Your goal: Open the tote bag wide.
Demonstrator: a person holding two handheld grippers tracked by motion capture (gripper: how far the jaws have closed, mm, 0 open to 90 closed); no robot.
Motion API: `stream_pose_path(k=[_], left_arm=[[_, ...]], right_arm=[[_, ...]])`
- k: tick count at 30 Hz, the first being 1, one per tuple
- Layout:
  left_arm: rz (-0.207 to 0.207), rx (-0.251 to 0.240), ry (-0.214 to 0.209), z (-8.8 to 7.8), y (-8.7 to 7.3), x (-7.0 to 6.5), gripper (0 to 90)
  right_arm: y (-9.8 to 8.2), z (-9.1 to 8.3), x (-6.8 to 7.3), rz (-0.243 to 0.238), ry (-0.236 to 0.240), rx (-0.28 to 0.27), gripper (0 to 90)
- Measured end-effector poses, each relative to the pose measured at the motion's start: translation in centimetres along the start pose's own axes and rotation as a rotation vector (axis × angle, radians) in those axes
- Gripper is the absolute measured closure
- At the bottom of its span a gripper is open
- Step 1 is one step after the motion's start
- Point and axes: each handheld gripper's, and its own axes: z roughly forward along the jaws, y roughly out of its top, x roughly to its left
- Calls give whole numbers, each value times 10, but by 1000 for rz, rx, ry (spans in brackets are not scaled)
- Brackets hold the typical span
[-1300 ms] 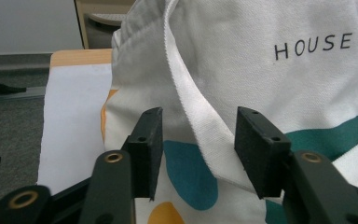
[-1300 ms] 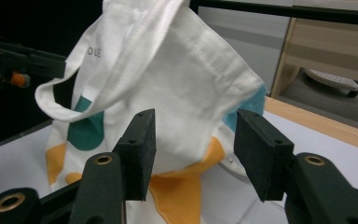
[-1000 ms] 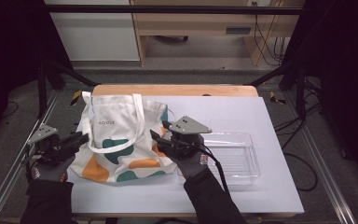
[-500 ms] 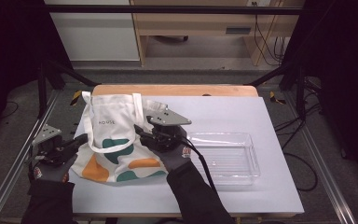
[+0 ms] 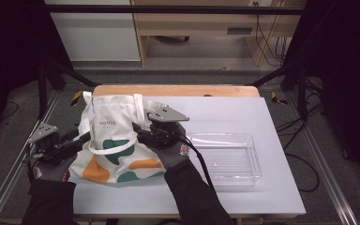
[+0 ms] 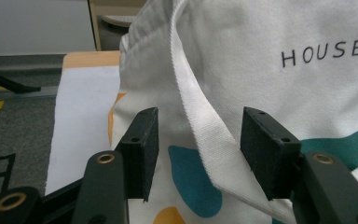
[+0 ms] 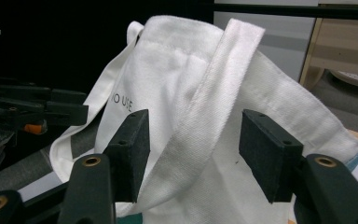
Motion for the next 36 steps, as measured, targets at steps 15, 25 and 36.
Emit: stream_pose_path(k=[15, 25, 36], left_arm=[[13, 64, -35, 8, -7, -3, 810], [13, -8, -28, -2, 1, -3, 584], [22, 16, -53, 8, -3, -4, 723]], right_arm=[[-8, -1, 6, -12, 62, 67, 805], [-24, -14, 11, -21, 118, 70, 823], [-42, -20, 17, -11, 154, 75, 821]])
